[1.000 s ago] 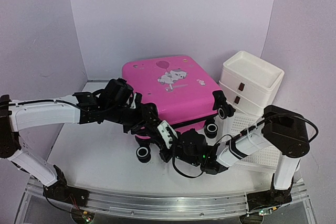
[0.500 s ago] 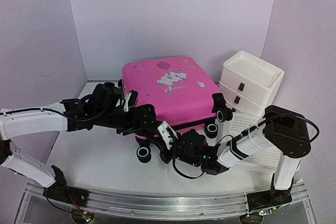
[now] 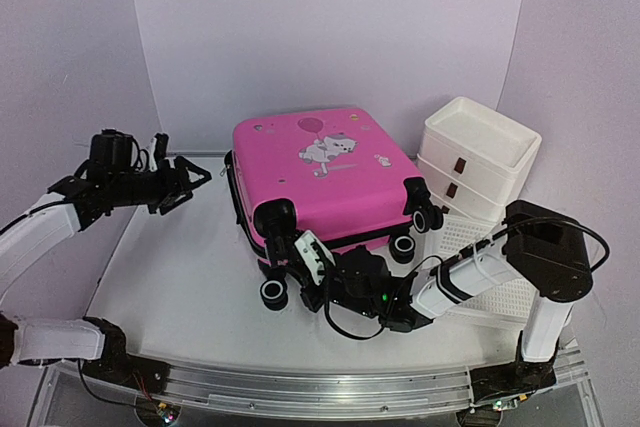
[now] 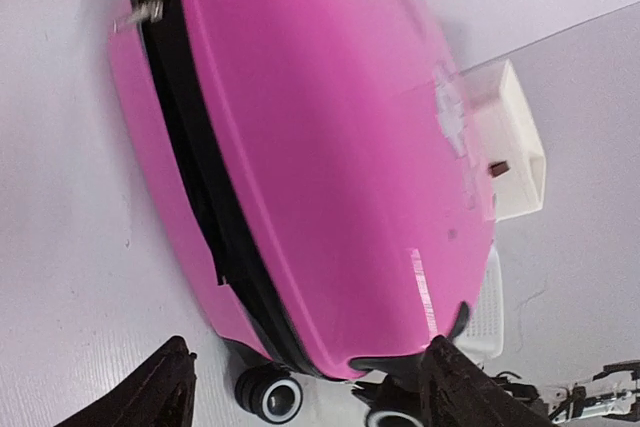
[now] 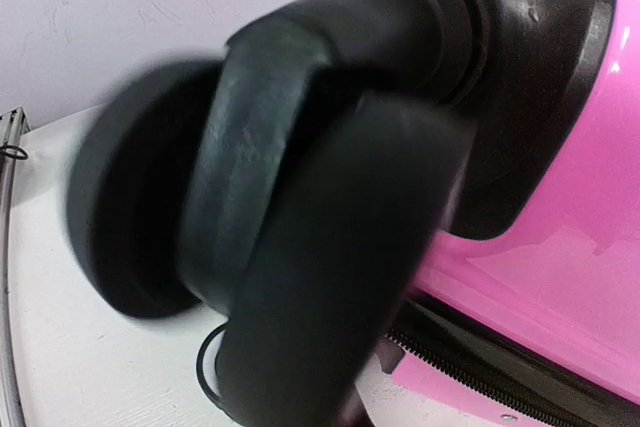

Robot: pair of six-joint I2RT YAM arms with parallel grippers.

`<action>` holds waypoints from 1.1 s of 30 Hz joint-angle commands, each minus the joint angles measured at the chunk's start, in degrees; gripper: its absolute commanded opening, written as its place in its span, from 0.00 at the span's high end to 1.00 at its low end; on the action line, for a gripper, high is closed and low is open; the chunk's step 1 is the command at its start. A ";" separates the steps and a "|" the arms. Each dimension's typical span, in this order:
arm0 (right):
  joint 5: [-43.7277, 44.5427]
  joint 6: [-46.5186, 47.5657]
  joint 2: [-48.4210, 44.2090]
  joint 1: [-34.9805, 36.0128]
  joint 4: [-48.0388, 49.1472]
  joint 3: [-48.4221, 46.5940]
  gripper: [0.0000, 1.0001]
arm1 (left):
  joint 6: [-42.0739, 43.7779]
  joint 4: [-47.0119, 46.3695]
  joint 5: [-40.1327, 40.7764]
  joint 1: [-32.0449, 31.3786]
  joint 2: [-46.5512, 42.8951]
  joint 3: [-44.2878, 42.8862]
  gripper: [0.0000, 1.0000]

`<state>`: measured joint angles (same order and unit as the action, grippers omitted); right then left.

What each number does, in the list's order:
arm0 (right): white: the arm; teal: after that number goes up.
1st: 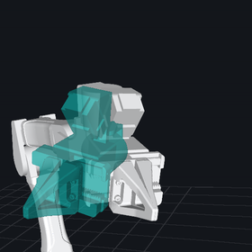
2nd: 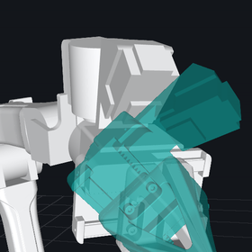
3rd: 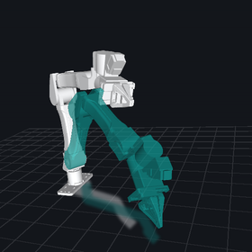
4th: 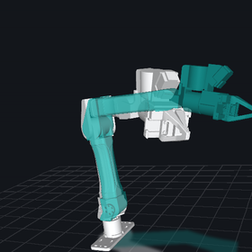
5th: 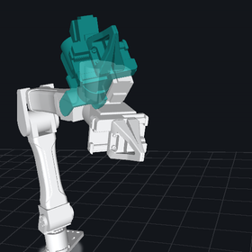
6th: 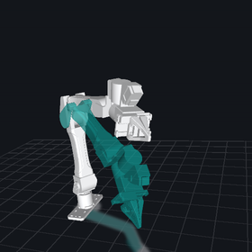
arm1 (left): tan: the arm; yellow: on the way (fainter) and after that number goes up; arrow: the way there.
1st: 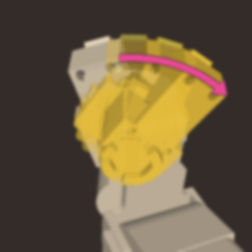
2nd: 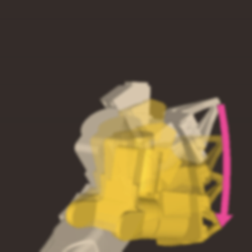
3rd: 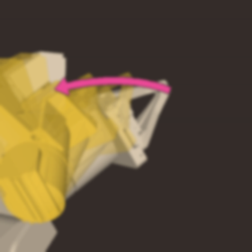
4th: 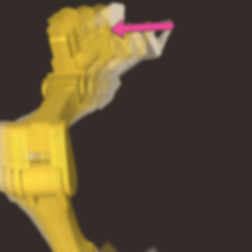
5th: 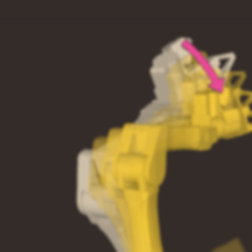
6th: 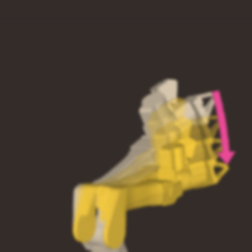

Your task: Open, take out, and arrange the luggage

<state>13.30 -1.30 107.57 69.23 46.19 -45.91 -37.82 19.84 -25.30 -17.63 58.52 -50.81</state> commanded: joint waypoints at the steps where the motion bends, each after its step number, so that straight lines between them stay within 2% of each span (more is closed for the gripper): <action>1: -3.88 0.81 -1.19 4.47 -1.47 -3.93 1.00 | -1.91 -10.91 -11.37 0.75 10.58 3.76 0.26; 8: 2.50 0.82 2.18 8.41 -3.41 -8.07 1.00 | -1.37 -19.42 -13.10 0.14 19.86 5.37 0.29; 12: 6.65 0.25 6.10 11.43 -2.34 -12.05 1.00 | -1.76 -25.36 -14.11 -1.73 26.48 4.99 0.38; 17: 16.82 0.13 11.22 14.08 -2.18 -19.27 1.00 | -2.56 -30.73 -13.66 -3.80 32.46 5.26 0.48; 24: 23.36 0.84 17.81 14.61 -3.70 -29.71 1.00 | -1.92 -33.69 -13.55 -5.58 36.25 7.33 0.61; 29: 28.86 7.04 23.93 14.62 -6.98 -40.05 1.00 | -3.43 -38.28 -13.00 -5.75 35.55 11.79 0.63; 33: 29.84 11.68 28.52 14.17 -7.70 -47.08 1.00 | -2.75 -38.64 -12.49 -5.41 33.56 14.65 0.65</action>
<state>54.06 4.71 133.36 79.83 34.35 -83.79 -41.56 -22.57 -38.30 -19.88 91.50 -40.40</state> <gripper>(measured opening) 0.011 0.358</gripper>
